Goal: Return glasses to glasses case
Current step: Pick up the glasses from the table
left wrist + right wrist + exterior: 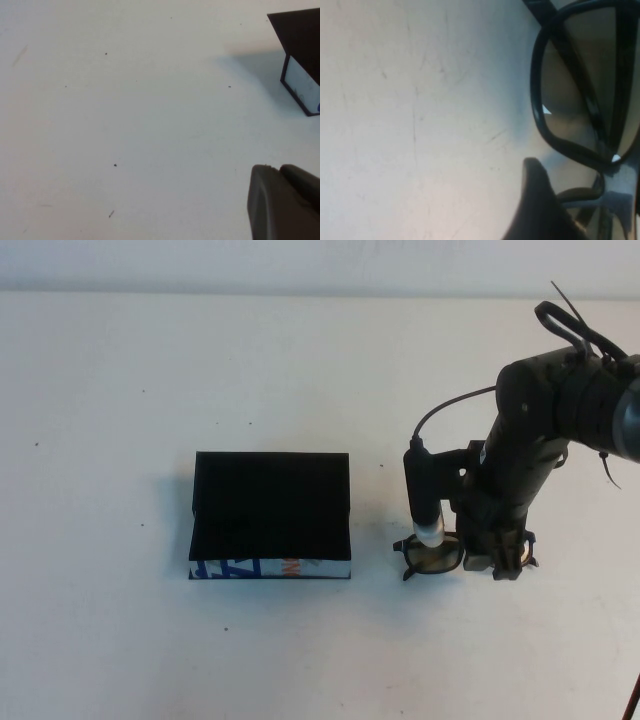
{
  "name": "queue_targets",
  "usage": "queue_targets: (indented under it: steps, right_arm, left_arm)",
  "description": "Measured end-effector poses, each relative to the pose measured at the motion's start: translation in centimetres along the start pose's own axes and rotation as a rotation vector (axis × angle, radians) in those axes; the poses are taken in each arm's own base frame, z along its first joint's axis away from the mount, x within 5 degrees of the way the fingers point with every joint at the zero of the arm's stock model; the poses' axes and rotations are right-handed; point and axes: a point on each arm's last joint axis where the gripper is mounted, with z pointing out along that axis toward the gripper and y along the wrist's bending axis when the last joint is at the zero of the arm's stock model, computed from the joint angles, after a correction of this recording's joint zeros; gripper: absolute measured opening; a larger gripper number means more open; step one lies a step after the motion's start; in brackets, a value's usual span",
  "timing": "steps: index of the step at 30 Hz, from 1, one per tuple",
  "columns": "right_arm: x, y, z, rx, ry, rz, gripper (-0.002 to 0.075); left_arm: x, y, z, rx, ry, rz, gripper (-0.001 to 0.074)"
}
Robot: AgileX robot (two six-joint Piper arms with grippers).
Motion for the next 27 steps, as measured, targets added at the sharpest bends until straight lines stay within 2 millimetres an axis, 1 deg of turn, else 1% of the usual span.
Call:
queue_targets:
  steps: [7,14,20,27]
  right_arm:
    - [0.00,0.00,0.00,0.000,0.000,0.000,0.0300]
    - [0.02,-0.01,0.00,0.001,0.002,-0.001,0.0204]
    - [0.05,-0.02,0.03,0.001,0.006,-0.004,0.0189]
    - [0.08,-0.03,0.70,-0.016,0.013,-0.003,0.0188]
  left_arm:
    - [0.00,0.00,0.00,0.000,0.000,0.000,-0.0004]
    - [0.00,0.00,0.00,0.000,0.000,0.000,-0.0004]
    - [0.00,0.00,0.00,0.000,0.000,0.000,-0.0004]
    - [0.00,0.00,0.00,0.000,0.000,0.000,-0.0004]
